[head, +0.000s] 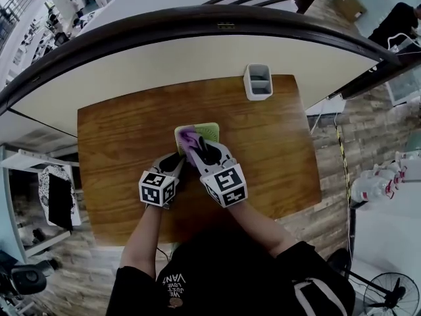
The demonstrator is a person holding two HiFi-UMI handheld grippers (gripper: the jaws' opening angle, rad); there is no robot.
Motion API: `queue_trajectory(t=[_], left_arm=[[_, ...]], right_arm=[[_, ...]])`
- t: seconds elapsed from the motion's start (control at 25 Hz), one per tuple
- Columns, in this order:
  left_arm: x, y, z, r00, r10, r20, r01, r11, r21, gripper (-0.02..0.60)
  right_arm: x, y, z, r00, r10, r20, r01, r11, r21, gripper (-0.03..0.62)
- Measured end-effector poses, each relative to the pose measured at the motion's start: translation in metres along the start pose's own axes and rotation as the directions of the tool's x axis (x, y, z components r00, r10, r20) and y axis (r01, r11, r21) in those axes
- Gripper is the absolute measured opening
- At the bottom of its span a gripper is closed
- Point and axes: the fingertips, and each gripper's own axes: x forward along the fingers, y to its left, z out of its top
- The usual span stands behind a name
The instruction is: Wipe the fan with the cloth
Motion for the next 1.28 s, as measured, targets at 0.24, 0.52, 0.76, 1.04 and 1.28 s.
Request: queue_trajectory(t=[0.24,0.52,0.76,1.04,1.28], left_arm=[[0.002,-0.001,0.0,1.0,-0.012,-0.014,0.012,1.0,0.009,0.092],[0.003,0.0,0.0,1.0,-0.02,-0.012,0.02,1.0,-0.001,0.092],[0.002,0.0,-0.001,1.0,-0.023,-0.013,0.023,1.0,-0.008,0.092],[0.003,-0.001,-0.001,1.0,-0.02,-0.017,0.02,1.0,0.003,0.092],[-0.004,0.0,-0.003,1.0,-0.003,-0.014,0.003,1.0,-0.007,0.094]], right_arm=[[-0.022,-0.029,-0.005,0.997,-0.074,-0.001,0.074,0.997,0.035,0.084],[-0.045,-0.065,-0.008,0.984,-0.18,0.004,0.179,0.981,0.079,0.084],[-0.059,-0.084,-0.016,0.965,-0.26,-0.016,0.261,0.96,0.104,0.084],[-0.062,-0.063,-0.013,0.967,-0.255,0.019,0.252,0.964,0.082,0.084],[-0.024,0.004,-0.015,1.0,-0.028,0.002,0.028,1.0,0.013,0.084]])
